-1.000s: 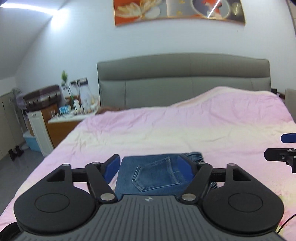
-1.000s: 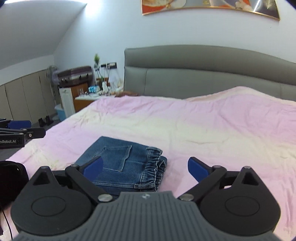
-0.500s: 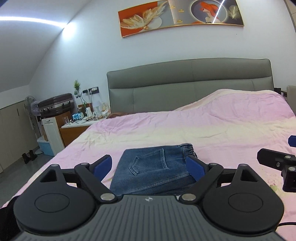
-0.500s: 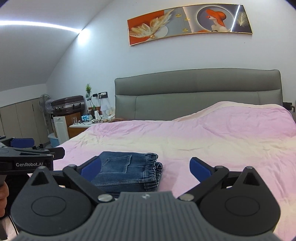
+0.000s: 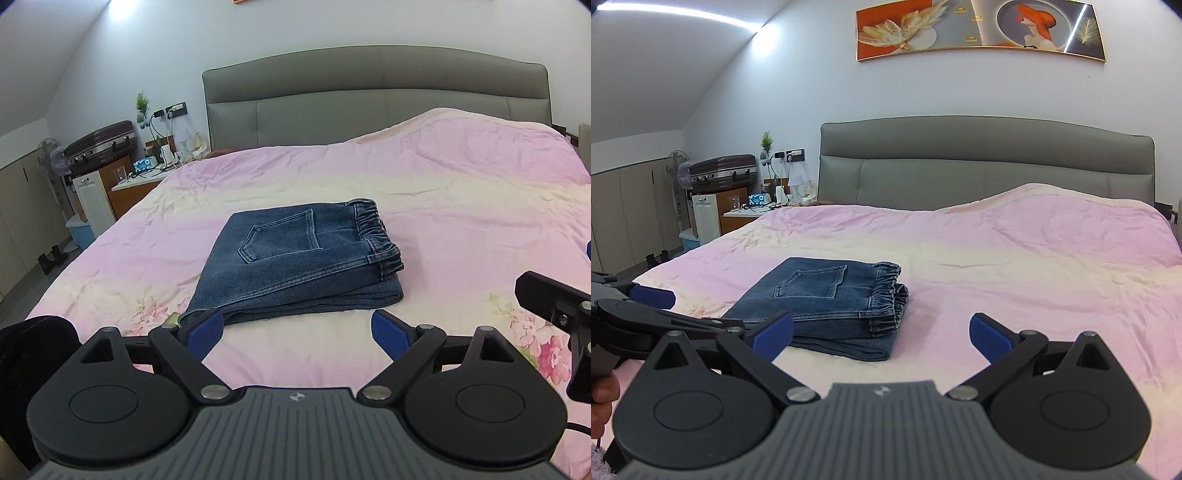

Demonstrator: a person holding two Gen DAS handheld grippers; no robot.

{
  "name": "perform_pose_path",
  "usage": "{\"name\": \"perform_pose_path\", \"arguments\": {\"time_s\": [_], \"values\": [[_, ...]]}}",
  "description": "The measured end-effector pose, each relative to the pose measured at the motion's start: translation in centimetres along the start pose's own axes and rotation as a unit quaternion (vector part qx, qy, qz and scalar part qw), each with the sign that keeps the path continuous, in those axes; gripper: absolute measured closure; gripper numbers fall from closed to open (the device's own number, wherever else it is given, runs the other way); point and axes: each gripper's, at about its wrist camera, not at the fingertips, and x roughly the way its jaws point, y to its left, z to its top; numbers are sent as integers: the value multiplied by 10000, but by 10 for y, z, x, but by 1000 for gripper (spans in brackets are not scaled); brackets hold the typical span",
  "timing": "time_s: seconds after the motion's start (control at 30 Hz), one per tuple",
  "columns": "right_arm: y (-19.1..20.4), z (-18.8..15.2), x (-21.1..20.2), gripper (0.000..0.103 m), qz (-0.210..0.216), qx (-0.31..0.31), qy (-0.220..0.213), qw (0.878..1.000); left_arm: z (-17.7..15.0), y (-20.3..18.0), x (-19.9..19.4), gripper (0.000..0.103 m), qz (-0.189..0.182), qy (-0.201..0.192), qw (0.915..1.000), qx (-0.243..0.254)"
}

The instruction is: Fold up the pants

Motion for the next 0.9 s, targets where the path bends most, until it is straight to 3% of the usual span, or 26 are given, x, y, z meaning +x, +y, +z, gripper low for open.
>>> {"name": "perform_pose_path", "arguments": {"time_s": [0.9], "values": [[-3,0,1,5,61,-23,78,9999,4,1,1,0,-21,52,10000,15]]}}
